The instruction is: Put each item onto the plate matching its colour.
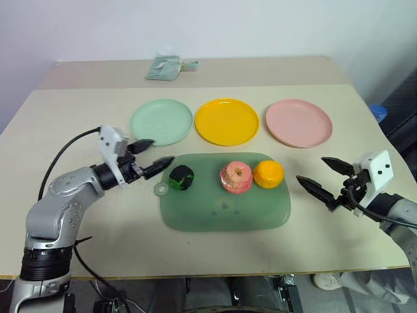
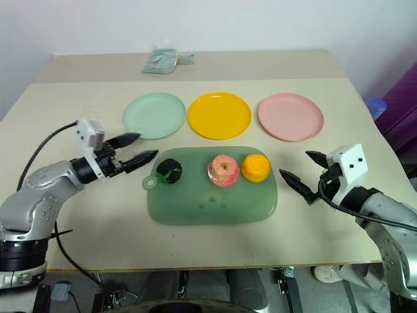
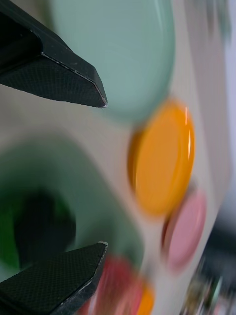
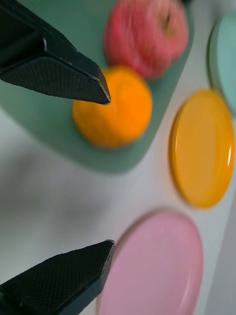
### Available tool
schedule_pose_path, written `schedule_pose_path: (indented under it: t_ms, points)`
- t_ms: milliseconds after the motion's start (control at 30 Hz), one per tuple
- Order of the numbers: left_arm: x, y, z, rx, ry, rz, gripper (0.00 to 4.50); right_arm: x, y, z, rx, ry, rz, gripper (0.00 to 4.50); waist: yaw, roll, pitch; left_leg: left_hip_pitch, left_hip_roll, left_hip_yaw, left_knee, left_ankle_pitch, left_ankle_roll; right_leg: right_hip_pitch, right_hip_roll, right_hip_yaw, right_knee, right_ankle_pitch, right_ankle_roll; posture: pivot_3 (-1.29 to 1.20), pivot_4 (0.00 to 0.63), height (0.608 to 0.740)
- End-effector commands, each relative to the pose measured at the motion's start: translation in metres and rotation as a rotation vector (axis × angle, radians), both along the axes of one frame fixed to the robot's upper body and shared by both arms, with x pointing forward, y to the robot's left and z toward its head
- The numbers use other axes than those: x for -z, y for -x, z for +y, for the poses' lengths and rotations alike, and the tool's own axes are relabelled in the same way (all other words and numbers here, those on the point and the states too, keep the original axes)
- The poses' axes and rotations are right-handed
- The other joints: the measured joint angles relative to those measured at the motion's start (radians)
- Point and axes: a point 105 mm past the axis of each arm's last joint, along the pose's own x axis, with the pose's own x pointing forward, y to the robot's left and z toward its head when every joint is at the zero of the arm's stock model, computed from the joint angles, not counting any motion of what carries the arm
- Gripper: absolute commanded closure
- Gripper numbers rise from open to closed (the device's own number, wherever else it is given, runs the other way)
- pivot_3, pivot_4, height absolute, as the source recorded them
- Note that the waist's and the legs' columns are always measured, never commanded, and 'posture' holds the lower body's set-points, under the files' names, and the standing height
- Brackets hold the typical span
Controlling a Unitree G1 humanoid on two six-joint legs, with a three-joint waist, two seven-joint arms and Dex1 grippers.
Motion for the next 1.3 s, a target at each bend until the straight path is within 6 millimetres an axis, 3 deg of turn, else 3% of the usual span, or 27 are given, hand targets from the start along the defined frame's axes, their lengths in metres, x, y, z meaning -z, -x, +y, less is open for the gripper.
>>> schedule_pose_path:
  t_ms: [33,233,367,500,867,967,1033,1167,1300]
  points:
    - [0.007,0.011,-0.015,0.136,-0.109,0.017,0.0,-0.012,0.019,0.025,-0.139,-0.02,0.014,0.01,0.001,0.0,0.0,0.0,0.0,0.0,0.0,0.0,0.0,0.0,0.001,0.0,0.0,0.0,0.0,0.0,0.15,0.74]
    - [0.046,0.008,-0.009,0.162,-0.343,0.081,0.0,-0.01,0.032,0.058,-0.301,-0.017,0.055,0.01,0.002,0.0,0.0,0.0,-0.001,0.0,0.0,0.0,0.0,0.0,0.001,0.0,0.0,0.0,0.0,0.0,0.15,0.74]
    - [0.054,0.003,-0.006,0.138,-0.363,0.082,0.0,-0.011,0.033,0.073,-0.345,-0.029,0.042,0.01,0.003,-0.002,0.001,0.0,-0.001,0.0,0.0,0.0,0.0,0.0,0.001,0.0,0.0,0.0,0.0,0.0,0.15,0.74]
    - [0.05,-0.002,-0.01,0.121,-0.311,0.053,1.85,-0.008,0.032,0.081,-0.362,-0.044,0.046,0.0,0.007,-0.003,0.002,-0.001,0.0,-0.001,0.0,0.0,0.0,0.0,0.0,0.0,0.0,0.0,0.0,0.0,0.15,0.74]
    - [0.022,-0.012,0.008,0.057,-0.14,0.022,1.85,-0.005,0.028,0.089,-0.384,-0.038,0.037,0.0,0.004,-0.003,0.002,-0.001,0.0,0.0,0.001,0.0,0.0,0.0,0.0,0.0,0.0,0.0,0.0,0.0,0.15,0.74]
    - [0.024,-0.009,0.009,0.083,-0.136,0.046,0.98,-0.005,0.027,0.09,-0.385,-0.039,0.031,0.0,0.005,-0.003,0.002,-0.001,0.0,-0.001,0.001,0.0,0.0,0.0,0.0,0.0,0.0,0.0,0.0,0.0,0.15,0.74]
    - [0.021,-0.011,0.008,0.074,-0.118,0.038,0.03,-0.004,0.027,0.091,-0.384,-0.041,0.028,0.0,0.006,-0.003,0.002,-0.001,0.0,-0.001,0.001,0.0,0.0,0.0,0.0,0.0,0.0,0.0,0.0,0.0,0.15,0.74]
    - [0.024,-0.013,-0.002,0.098,-0.14,0.015,0.03,-0.003,0.026,0.094,-0.383,-0.048,0.024,0.0,0.006,-0.003,0.002,-0.001,0.0,-0.001,0.001,0.0,0.0,0.0,0.0,0.0,0.0,0.0,0.0,0.0,0.15,0.74]
    - [0.032,-0.009,-0.028,0.173,-0.158,0.023,0.03,-0.001,0.026,0.097,-0.383,-0.055,0.019,0.0,0.006,-0.003,0.002,-0.001,0.0,-0.001,0.001,0.0,0.0,0.0,0.0,0.0,0.0,0.0,0.0,0.0,0.15,0.74]
